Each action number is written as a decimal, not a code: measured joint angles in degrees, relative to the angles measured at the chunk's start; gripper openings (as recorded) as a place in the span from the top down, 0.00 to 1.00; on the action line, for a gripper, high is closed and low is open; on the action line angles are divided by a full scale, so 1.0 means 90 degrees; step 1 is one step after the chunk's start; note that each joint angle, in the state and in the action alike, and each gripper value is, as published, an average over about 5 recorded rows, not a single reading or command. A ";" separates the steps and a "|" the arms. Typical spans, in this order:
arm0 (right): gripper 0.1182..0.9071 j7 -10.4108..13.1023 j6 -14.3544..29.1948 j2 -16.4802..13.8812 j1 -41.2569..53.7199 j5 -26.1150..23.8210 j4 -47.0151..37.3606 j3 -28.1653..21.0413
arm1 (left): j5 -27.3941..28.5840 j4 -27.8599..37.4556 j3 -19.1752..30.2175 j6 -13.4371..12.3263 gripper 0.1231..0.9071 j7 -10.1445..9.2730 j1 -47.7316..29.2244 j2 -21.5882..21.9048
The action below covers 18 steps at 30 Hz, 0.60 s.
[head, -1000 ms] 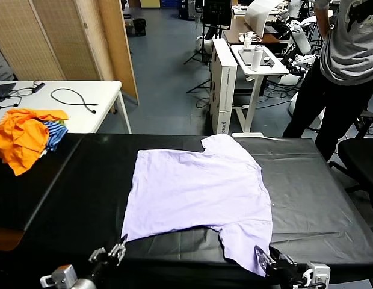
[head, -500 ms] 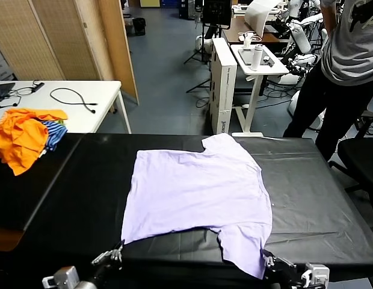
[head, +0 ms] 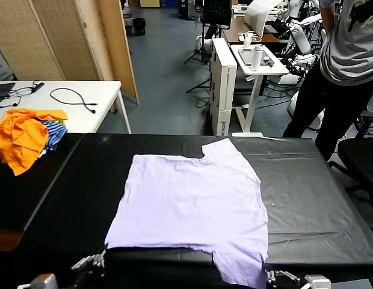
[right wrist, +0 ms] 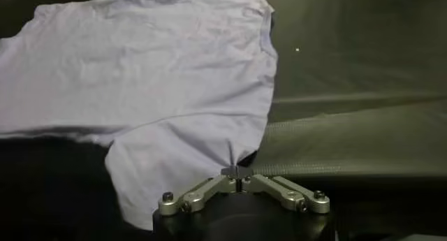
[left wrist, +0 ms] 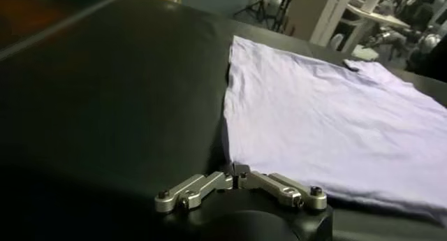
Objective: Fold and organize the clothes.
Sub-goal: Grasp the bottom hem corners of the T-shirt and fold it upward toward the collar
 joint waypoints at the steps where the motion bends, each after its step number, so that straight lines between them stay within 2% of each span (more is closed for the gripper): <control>1: 0.97 -0.0019 0.0077 -0.0021 0.0094 0.0077 -0.0031 0.0017 | 0.0010 -0.0006 0.0000 -0.0006 0.97 -0.0001 -0.0007 -0.0011; 9: 0.97 0.0090 0.0600 -0.0402 0.1098 0.0804 -0.0406 0.0032 | 0.0079 0.0099 0.0198 -0.0031 0.97 -0.0042 -0.0426 -0.0222; 14: 0.97 0.0281 0.0692 -0.0722 0.1774 0.0897 -0.0762 -0.0165 | 0.0028 0.0227 0.0373 -0.0136 0.97 -0.0248 -0.0974 -0.0283; 18: 0.97 0.0346 0.0747 -0.0866 0.2405 0.0892 -0.1230 -0.0392 | 0.0021 0.0392 0.0521 -0.0154 0.97 -0.0311 -0.1460 -0.0194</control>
